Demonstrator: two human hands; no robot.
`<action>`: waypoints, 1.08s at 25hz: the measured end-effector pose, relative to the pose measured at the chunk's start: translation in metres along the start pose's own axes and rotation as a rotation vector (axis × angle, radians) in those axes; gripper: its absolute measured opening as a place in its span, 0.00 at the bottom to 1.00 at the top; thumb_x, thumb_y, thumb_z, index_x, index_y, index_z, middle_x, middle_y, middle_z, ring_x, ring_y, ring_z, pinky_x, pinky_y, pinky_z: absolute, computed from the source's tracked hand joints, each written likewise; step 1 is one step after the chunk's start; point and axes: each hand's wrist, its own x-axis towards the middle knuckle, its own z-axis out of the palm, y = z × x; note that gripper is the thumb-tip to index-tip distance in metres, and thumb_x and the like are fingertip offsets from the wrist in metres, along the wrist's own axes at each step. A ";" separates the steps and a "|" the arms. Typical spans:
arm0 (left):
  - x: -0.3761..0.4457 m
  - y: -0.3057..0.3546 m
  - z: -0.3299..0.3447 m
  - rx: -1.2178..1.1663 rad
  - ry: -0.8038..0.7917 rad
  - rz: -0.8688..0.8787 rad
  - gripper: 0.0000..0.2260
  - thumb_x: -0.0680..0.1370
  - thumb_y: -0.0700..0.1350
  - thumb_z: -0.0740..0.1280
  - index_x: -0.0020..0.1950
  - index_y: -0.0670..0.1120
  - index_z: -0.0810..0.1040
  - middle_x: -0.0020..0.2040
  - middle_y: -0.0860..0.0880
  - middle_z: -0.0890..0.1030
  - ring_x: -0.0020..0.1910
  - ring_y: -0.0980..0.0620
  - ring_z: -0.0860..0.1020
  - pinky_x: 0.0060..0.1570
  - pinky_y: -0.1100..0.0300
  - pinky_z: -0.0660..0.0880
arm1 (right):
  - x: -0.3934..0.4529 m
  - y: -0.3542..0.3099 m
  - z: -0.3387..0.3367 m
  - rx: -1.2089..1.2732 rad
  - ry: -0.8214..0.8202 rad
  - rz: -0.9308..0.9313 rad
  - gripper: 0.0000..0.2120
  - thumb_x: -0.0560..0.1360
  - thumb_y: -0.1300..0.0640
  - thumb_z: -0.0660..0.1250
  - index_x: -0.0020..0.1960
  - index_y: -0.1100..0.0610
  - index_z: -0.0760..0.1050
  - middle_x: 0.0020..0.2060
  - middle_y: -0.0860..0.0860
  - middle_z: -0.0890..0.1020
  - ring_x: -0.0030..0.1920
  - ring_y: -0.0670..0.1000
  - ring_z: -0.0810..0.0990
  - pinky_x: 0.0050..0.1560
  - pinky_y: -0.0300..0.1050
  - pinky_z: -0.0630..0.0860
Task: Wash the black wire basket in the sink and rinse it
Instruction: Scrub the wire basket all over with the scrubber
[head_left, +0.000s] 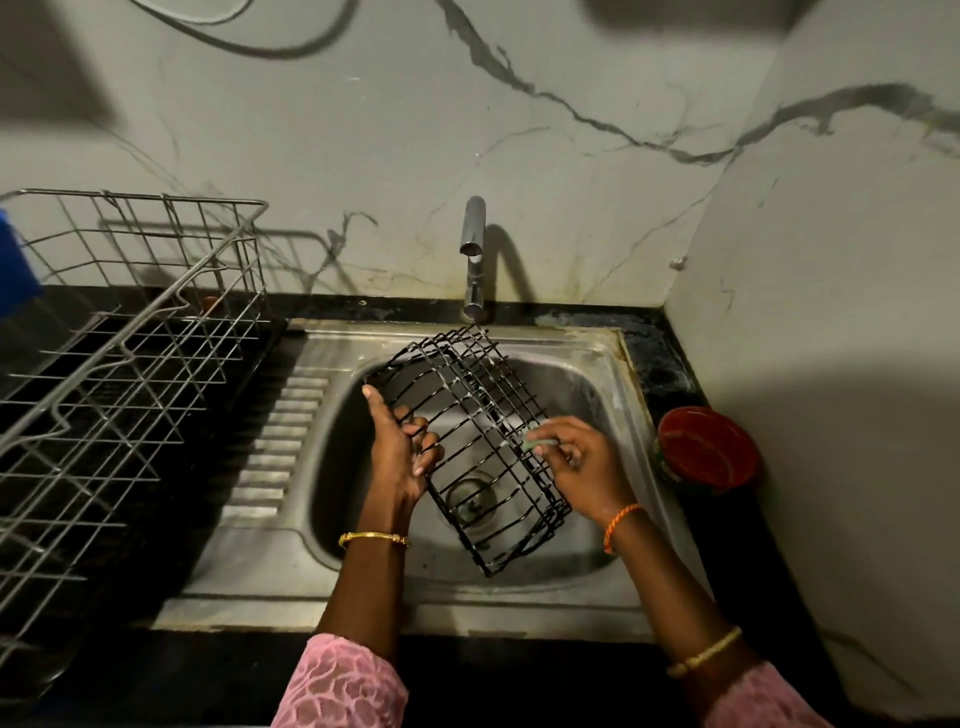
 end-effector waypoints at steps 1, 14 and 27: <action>0.000 0.000 0.002 0.006 -0.004 0.002 0.25 0.75 0.70 0.53 0.35 0.49 0.61 0.24 0.54 0.61 0.16 0.58 0.56 0.16 0.71 0.51 | 0.010 -0.006 0.002 0.006 -0.009 0.002 0.10 0.73 0.69 0.66 0.46 0.56 0.81 0.46 0.44 0.79 0.50 0.48 0.78 0.51 0.35 0.76; -0.015 -0.010 0.020 0.082 -0.071 0.033 0.24 0.75 0.70 0.53 0.34 0.50 0.62 0.25 0.54 0.61 0.18 0.58 0.56 0.20 0.68 0.49 | 0.083 -0.051 0.008 -0.117 -0.002 -0.022 0.09 0.73 0.60 0.68 0.53 0.54 0.80 0.54 0.53 0.80 0.51 0.46 0.76 0.51 0.38 0.73; -0.011 -0.023 0.006 -0.044 -0.019 0.009 0.23 0.76 0.68 0.54 0.37 0.49 0.62 0.26 0.54 0.62 0.18 0.59 0.57 0.17 0.71 0.52 | 0.017 -0.006 -0.002 -0.073 -0.041 0.074 0.08 0.74 0.66 0.66 0.51 0.60 0.81 0.46 0.50 0.78 0.45 0.44 0.77 0.43 0.23 0.71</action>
